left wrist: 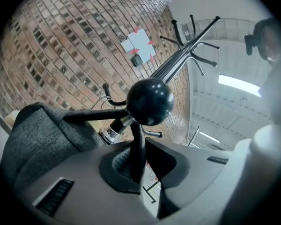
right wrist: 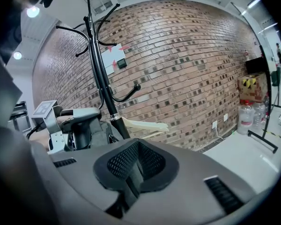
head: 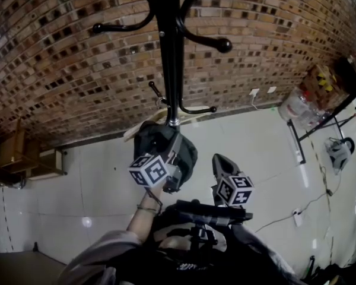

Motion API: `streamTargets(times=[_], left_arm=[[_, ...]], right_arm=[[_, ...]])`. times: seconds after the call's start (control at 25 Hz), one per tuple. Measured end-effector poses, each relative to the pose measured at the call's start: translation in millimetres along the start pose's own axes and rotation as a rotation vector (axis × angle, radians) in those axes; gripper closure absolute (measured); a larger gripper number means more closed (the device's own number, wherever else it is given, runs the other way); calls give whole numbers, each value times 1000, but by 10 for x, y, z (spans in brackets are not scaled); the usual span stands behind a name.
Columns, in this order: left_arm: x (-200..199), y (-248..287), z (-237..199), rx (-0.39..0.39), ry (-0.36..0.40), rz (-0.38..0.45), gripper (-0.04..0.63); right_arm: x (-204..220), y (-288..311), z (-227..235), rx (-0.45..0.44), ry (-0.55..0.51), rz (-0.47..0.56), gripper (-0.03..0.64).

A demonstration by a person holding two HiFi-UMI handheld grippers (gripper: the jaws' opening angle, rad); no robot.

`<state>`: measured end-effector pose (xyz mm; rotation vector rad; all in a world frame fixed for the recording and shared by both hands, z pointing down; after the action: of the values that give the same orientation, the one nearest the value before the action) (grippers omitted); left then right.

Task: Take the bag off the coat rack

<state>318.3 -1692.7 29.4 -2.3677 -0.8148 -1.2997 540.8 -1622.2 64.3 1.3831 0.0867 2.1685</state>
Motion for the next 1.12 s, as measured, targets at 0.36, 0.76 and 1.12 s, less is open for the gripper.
streamTargets(times=[0.36,0.76,1.12], left_arm=[[-242,-210,139,3,-154,84,552],[-438,-453,452,108,-119,109,552],[-403,-809,403,79,-87,86,552]], right_arm=[[-103,153,93,-31,-5,-1,625],[-65,221,13,-66,20,-3,626],[49,77,-40,-65,78,-1,626]])
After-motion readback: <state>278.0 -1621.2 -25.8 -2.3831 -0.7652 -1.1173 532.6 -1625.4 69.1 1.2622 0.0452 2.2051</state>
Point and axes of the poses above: the fingertips, and each gripper's own axes: y forward along the fingers, z to its right, x out of its underside, the point moved 8 cm from there along -y, backward along the fingers, and after that the axes turned 8 degrees about y, right-handed, at the moved point
